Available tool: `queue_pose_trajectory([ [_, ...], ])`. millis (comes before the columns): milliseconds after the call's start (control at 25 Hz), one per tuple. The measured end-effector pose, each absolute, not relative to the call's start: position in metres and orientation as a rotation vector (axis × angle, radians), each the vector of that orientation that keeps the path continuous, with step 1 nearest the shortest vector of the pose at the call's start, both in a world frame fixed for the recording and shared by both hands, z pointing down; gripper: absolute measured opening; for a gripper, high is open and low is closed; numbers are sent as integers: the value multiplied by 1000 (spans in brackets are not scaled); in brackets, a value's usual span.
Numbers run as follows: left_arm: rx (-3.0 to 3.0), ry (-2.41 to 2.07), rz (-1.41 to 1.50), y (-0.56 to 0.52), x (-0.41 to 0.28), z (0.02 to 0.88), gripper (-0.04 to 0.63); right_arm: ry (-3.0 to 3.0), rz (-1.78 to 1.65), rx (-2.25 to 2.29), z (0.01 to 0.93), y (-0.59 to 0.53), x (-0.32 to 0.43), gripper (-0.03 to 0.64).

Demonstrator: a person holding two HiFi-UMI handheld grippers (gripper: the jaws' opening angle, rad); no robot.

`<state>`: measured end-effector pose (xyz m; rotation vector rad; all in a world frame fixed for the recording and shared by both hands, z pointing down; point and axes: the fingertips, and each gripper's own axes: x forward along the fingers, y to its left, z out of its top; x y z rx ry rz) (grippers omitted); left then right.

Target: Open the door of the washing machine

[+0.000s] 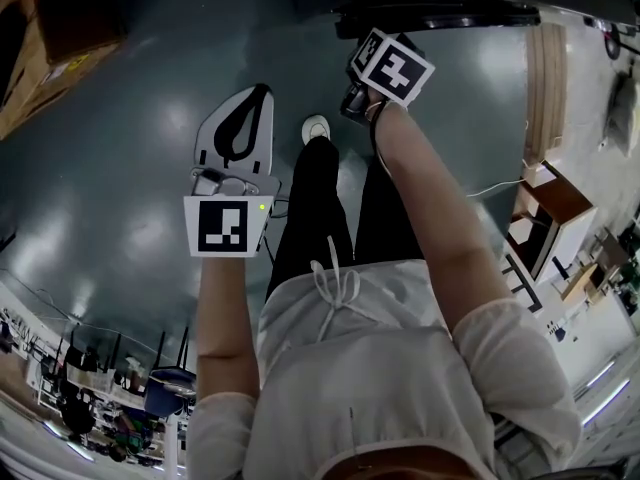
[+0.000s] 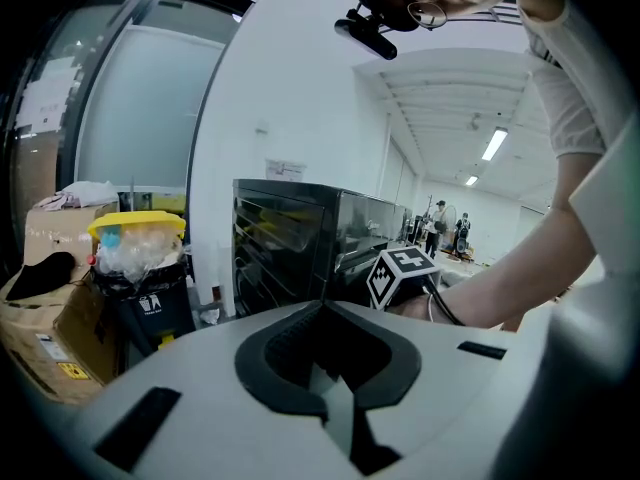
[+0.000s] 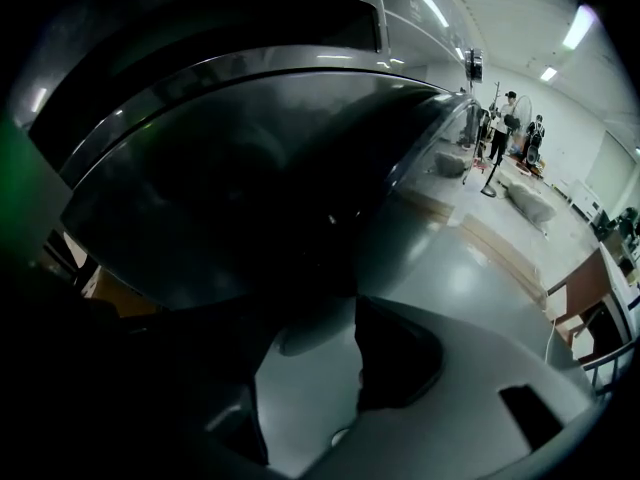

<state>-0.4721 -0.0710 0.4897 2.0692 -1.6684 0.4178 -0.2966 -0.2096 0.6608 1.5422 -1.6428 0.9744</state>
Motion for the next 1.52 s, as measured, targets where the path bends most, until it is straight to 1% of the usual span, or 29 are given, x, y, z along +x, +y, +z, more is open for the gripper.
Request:
queue_pose_trajectory([
  [160, 2069, -1658, 438, -67, -471, 493, 21, -1657, 991, 1505, 662, -205, -297, 256],
  [400, 2061, -1666, 424, -64, -469, 496, 21, -1663, 1007, 1519, 662, -201, -297, 213],
  [560, 2054, -1646, 429, -60, -465, 501, 21, -1601, 1041, 1542, 666, -182, -284, 179],
  [800, 2095, -1616, 442, -58, -449, 498, 21, -1578, 1059, 1510, 663, -157, -261, 166],
  [1040, 2122, -1581, 451, -54, -412, 500, 21, -1567, 1113, 1467, 663, -129, -229, 146],
  [1320, 2168, -1513, 459, -48, -348, 510, 21, -1592, 1121, 1411, 667, -102, -179, 130],
  [1520, 2202, -1454, 476, -44, -310, 514, 21, -1601, 1194, 1390, 667, -86, -150, 117],
])
